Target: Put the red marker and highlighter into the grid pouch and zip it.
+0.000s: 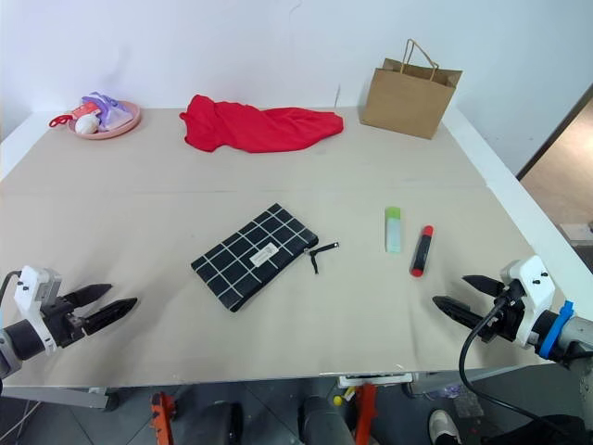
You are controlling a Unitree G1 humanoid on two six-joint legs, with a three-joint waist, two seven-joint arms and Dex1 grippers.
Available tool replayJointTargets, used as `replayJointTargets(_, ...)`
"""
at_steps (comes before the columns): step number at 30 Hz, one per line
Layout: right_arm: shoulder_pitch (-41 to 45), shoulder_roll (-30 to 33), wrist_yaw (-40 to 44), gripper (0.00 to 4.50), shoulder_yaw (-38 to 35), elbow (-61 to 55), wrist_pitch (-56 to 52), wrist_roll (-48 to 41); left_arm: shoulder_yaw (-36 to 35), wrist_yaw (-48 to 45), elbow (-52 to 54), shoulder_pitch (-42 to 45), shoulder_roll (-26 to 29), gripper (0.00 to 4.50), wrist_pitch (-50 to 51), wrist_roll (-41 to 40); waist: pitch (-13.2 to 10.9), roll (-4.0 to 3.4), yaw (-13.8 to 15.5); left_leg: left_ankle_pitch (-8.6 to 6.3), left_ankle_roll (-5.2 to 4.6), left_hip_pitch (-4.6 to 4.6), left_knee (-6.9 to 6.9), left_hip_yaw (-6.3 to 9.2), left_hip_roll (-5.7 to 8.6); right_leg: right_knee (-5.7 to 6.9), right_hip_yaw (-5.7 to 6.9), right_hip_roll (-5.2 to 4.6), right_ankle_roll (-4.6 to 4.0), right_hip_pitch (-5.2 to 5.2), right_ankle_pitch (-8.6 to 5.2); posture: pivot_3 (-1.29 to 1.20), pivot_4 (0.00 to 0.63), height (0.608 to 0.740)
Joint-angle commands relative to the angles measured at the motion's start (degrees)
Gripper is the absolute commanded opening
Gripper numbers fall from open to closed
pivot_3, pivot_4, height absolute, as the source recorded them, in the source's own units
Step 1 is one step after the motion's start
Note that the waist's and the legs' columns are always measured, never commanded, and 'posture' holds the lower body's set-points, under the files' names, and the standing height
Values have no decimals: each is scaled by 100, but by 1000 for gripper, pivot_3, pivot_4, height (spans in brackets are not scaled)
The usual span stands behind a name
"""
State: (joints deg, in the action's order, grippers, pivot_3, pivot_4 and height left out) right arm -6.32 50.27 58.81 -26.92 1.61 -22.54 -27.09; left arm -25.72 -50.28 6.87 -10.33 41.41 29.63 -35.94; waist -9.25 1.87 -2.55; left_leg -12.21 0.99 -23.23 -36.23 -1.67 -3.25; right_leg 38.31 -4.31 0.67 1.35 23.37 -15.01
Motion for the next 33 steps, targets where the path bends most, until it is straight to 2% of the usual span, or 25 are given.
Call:
replayJointTargets(1,104,116,44,4500,-36,-12,56,3,-171,42,43,158,-11,4326,-173,-10,0,0,0,0,0,0,0,0,0,0,0,0,0,0,0,0,150,740)
replayJointTargets(10,219,98,53,4500,7,10,87,29,-10,-668,-412,449,163,4326,-325,-68,0,-1,-3,0,0,0,-6,-4,0,0,-3,1,5,-1,5,0,150,740)
replayJointTargets(12,274,89,59,4500,32,-13,70,1,95,-823,-573,581,139,4326,-993,258,0,-1,-1,0,0,-1,-6,-2,0,0,-2,1,11,-1,8,0,150,740)
replayJointTargets(13,323,71,73,4087,31,-32,36,-59,179,-934,-620,590,146,4500,-1348,453,0,-1,-1,0,0,-1,-6,-1,1,0,-1,2,11,-1,8,0,150,740)
replayJointTargets(16,470,21,95,3583,18,-130,-67,-235,386,-1165,-739,560,181,4500,-2162,928,1,-1,2,0,0,0,-7,1,0,1,2,3,4,-2,8,0,150,740)
replayJointTargets(19,644,-1,159,2554,148,-333,-175,-382,582,-1366,-827,630,194,4500,-2969,1308,1,-1,1,0,0,0,-8,-6,0,0,-4,2,0,-2,8,0,150,740)
replayJointTargets(21,807,-23,172,1392,306,-459,-247,-434,697,-1451,-831,719,201,4500,-3339,1469,1,-1,-2,0,0,1,-8,-14,-2,0,-12,3,12,1,15,0,150,740)
replayJointTargets(22,890,-31,187,1321,384,-522,-286,-466,768,-1506,-867,751,221,4500,-3539,1567,0,-1,-2,0,0,0,-8,-12,-2,0,-10,3,12,0,15,0,150,740)
replayJointTargets(23,984,-48,201,712,462,-594,-332,-513,852,-1571,-895,766,261,4500,-3728,1684,0,0,-1,0,0,0,-8,-11,-4,0,-9,3,12,0,15,0,150,740)
replayJointTargets(25,1270,-134,230,56,735,-800,-456,-631,1035,-1690,-871,808,336,4500,-3983,1878,1,-2,2,0,0,0,-8,-10,-3,0,-9,3,16,0,18,0,150,740)
replayJointTargets(28,2044,-501,55,56,1508,-964,-450,-427,1423,-1884,-844,924,481,4500,-4303,2207,0,-2,-11,0,0,0,-8,-13,-6,0,-11,4,17,1,20,0,150,740)
replayJointTargets(33,3360,-1297,-536,56,2495,-607,-361,215,1924,-1953,-756,1229,508,4500,-4688,2509,-2,-5,-9,2,-2,1,-9,-31,-26,3,-11,15,6,14,36,0,150,740)
